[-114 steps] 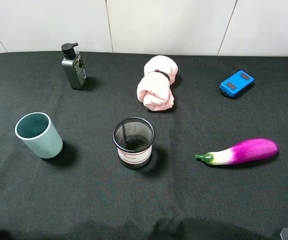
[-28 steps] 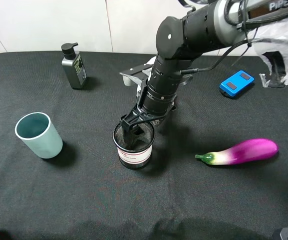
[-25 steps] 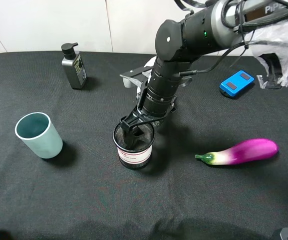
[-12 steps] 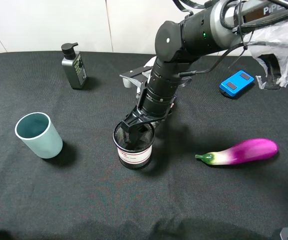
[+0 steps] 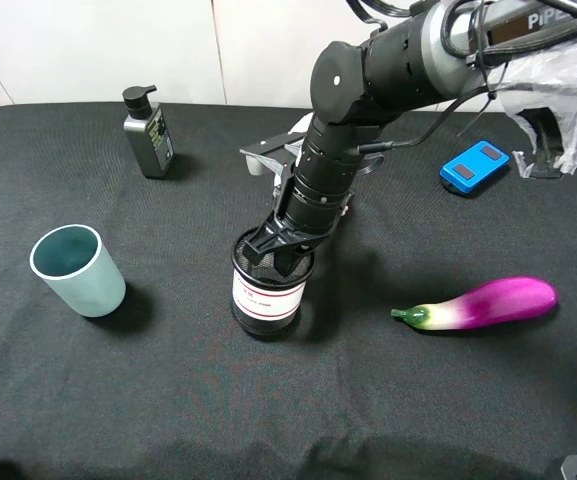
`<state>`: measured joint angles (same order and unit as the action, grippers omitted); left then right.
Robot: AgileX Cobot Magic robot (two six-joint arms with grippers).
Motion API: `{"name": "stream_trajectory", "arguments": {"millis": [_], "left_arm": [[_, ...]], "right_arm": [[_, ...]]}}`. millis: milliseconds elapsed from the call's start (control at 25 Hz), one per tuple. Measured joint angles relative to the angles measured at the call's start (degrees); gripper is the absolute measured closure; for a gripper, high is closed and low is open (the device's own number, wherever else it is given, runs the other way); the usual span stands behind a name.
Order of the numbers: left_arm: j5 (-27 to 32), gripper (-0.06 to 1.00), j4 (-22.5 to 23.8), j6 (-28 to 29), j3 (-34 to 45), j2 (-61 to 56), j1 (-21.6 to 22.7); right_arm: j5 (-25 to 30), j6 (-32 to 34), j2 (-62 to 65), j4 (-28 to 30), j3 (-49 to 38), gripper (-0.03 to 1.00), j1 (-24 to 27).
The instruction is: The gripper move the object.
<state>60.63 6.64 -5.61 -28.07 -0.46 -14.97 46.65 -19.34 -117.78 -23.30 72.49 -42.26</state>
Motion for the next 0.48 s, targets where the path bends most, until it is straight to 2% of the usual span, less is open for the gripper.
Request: {"name": "stream_trajectory", "arguments": {"millis": [480], "left_arm": [[0.0, 0.01, 0.0, 0.0, 0.0, 0.0, 0.0]], "right_arm": [[1.1, 0.0, 0.2, 0.1, 0.3, 0.91, 0.0]]}}
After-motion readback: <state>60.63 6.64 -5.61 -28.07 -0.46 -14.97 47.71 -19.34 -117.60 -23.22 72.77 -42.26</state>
